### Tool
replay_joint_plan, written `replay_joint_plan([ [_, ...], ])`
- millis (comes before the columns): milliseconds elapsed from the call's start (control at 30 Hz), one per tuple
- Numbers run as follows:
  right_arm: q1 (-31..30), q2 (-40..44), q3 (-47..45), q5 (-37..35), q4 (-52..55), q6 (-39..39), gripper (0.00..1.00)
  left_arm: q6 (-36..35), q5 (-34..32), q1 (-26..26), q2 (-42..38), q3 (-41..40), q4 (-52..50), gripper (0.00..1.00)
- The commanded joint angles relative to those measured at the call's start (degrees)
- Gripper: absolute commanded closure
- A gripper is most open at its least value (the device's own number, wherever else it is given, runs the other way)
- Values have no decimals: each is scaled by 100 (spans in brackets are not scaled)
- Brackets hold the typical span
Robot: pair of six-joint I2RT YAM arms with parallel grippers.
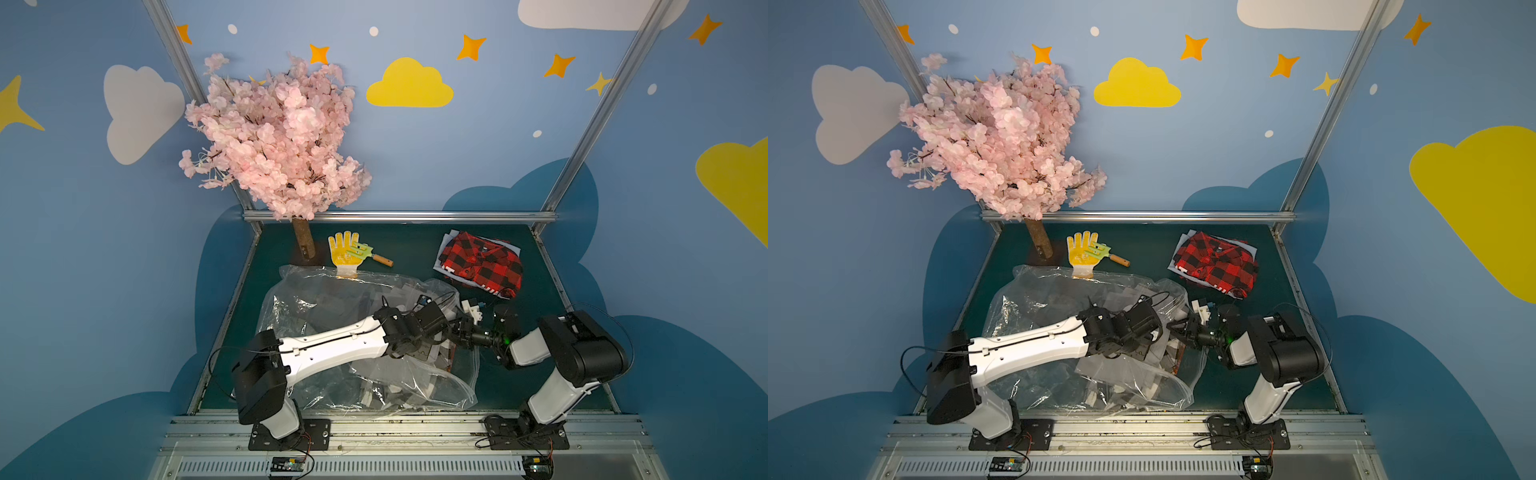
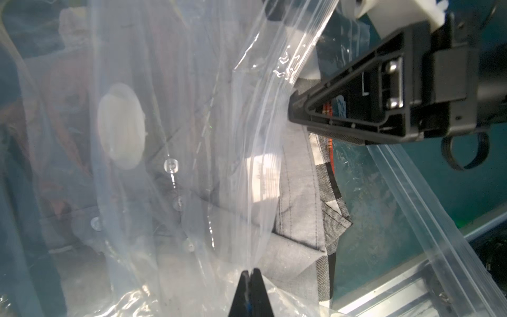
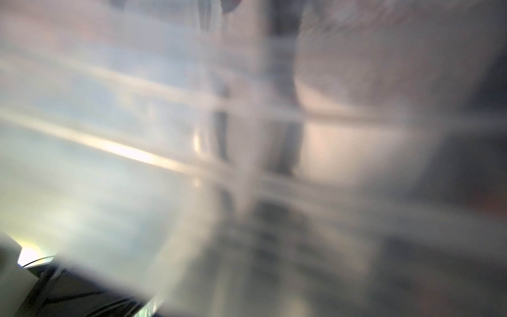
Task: Take the shirt out of the vacuum bag
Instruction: Take out the shirt from the vacuum bag.
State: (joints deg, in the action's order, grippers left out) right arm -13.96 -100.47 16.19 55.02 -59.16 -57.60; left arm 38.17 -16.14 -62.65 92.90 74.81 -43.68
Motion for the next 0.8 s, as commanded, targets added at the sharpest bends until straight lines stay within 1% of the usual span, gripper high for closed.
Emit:
replay_joint_plan([
  [0, 7, -606, -198, 138, -1553, -588, 52, -18, -188, 112, 30, 220, -197, 97],
  [67, 16, -1115, -147, 176, -2146, -873, 53, -89, -137, 113, 31, 278, -196, 97],
  [167, -2, -1444, 6, 125, -2151, -852, 57, -167, -64, 104, 18, 285, -175, 97],
  [433, -54, -1064, 239, 178, -2149, -1040, 55, -203, 36, 88, -125, 157, -45, 97],
  [767, -393, -1167, 366, 131, -2151, -1165, 55, -275, 156, -14, -263, 337, 53, 97],
])
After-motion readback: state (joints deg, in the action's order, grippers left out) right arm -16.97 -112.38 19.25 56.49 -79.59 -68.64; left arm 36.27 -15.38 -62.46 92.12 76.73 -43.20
